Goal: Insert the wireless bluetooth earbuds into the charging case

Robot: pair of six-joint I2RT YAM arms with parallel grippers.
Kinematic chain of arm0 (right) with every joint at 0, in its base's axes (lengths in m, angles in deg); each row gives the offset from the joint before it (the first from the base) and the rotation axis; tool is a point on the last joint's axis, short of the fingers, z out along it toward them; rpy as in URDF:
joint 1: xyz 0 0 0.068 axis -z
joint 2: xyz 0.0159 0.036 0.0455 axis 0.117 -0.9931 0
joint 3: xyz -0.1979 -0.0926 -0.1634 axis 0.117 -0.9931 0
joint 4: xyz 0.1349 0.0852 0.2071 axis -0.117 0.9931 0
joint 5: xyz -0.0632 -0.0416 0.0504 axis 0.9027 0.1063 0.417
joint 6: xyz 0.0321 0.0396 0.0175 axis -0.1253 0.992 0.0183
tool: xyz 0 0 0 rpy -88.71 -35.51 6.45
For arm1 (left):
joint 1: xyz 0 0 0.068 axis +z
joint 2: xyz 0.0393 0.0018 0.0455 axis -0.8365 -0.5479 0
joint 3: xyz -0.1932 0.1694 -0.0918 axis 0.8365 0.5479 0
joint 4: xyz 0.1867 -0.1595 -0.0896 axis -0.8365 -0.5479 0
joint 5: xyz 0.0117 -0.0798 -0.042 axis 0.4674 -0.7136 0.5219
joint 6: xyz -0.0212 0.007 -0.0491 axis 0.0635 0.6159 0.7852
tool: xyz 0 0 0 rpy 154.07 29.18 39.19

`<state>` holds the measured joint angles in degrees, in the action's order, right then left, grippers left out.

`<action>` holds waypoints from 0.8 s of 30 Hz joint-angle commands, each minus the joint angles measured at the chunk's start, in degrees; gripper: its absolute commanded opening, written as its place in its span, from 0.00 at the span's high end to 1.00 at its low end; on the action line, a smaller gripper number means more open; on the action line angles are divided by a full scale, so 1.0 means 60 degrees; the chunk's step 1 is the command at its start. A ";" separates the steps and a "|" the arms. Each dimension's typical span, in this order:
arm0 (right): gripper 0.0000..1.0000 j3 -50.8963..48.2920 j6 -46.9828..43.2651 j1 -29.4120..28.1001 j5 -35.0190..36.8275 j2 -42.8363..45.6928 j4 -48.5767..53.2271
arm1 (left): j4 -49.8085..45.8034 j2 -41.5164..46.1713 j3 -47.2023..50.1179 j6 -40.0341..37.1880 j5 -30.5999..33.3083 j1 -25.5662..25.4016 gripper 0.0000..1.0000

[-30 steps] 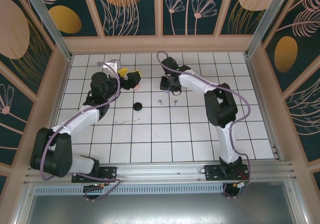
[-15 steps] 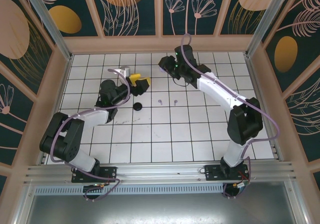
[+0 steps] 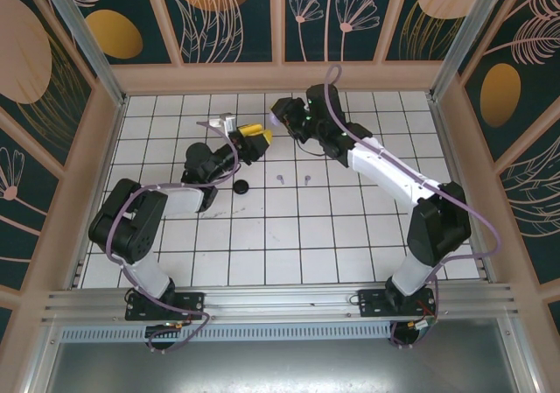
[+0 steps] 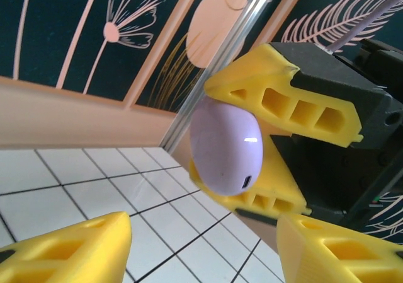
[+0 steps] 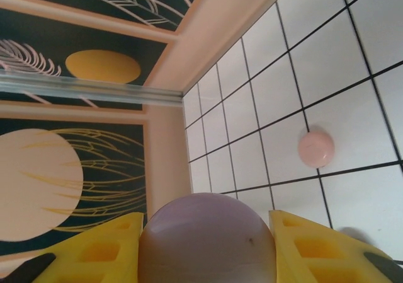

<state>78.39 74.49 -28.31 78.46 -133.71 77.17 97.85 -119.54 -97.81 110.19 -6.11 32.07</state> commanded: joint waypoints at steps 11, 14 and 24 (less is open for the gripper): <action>0.70 0.0194 0.0239 -0.0509 -0.0117 0.0121 -0.0467 | 0.0942 -0.0185 -0.0447 0.0290 -0.0161 -0.0167 0.42; 0.70 0.0241 0.0223 -0.0614 -0.0084 0.0138 -0.0433 | 0.0964 -0.0207 -0.0472 0.0276 -0.0089 -0.0168 0.46; 0.71 0.0291 0.0219 -0.0783 0.0128 0.0238 -0.0359 | 0.1095 -0.0178 -0.0465 0.0275 -0.0014 -0.0160 0.56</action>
<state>78.43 75.56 -32.40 78.50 -133.71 76.38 100.69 -120.30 -99.54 111.63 -6.09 31.28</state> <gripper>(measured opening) 0.414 0.439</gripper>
